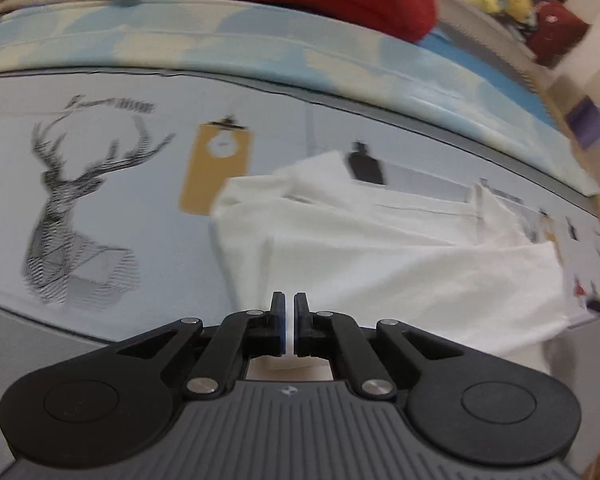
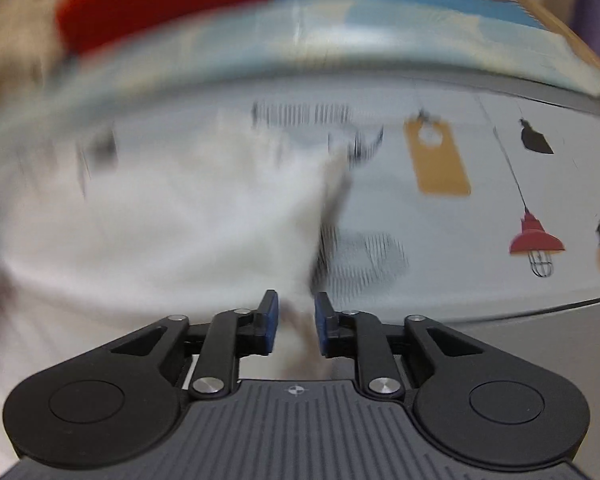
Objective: Fold small clothes
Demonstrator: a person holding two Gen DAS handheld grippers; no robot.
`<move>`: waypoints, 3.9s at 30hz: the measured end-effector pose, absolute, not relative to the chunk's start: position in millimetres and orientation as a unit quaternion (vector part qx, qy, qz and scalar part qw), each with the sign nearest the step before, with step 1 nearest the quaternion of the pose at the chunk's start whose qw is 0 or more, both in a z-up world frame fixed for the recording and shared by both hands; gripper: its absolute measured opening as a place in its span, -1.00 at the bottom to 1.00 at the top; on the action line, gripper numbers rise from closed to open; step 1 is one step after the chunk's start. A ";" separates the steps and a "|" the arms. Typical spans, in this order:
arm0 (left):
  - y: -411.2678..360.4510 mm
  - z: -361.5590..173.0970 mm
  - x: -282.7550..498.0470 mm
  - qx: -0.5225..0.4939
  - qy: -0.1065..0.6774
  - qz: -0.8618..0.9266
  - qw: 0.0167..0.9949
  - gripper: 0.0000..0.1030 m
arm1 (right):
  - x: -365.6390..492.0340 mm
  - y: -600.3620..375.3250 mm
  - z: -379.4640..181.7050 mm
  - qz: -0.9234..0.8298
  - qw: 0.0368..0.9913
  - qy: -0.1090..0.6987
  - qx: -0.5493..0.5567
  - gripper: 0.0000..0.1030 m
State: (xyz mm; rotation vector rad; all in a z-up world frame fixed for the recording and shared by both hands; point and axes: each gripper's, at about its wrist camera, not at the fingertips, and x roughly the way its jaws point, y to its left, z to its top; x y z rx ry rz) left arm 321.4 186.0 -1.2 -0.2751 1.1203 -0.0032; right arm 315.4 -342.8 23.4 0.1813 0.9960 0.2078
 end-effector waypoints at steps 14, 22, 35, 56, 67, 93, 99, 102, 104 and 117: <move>168.9 -56.2 323.9 -0.072 0.602 0.019 0.795 -0.95 | 388.1 -367.4 -56.1 0.004 0.833 0.451 0.319 -0.17; 167.9 -62.8 327.0 -0.067 0.604 0.015 0.794 -0.90 | 410.5 -351.3 -40.3 0.055 0.875 0.404 0.260 -0.92; 171.4 -31.2 329.6 -0.109 0.553 0.009 0.826 -0.90 | 371.5 -322.4 0.7 0.192 0.892 0.397 0.102 -0.81; 172.3 -47.9 305.1 -0.110 0.528 -0.020 0.842 -0.92 | 335.2 -345.9 -53.9 0.142 0.841 0.520 0.053 -1.00; 139.4 0.0 228.8 -0.056 0.484 -0.004 0.873 -0.84 | 244.2 -360.8 -12.8 0.055 0.858 0.507 0.057 -0.52; 172.6 -22.7 -15.3 -0.189 0.514 0.071 0.834 -0.47 | 22.0 -358.2 24.9 0.002 0.891 0.431 0.143 -0.20; 185.7 -31.0 -2.9 -0.242 0.513 0.062 0.821 -0.46 | 37.0 -365.0 -28.2 -0.039 0.873 0.478 0.091 -0.20; 178.7 -40.4 2.1 -0.240 0.535 0.045 0.809 -0.42 | 40.9 -370.1 -36.9 -0.026 0.873 0.474 0.110 -0.23; 171.1 -46.5 9.0 -0.219 0.552 0.033 0.804 -0.35 | 43.3 -372.6 -47.3 -0.027 0.866 0.490 0.095 -0.23; 147.7 -66.2 18.2 -0.150 0.590 0.049 0.792 -0.34 | 35.8 -381.0 -61.5 -0.011 0.850 0.518 0.093 -0.22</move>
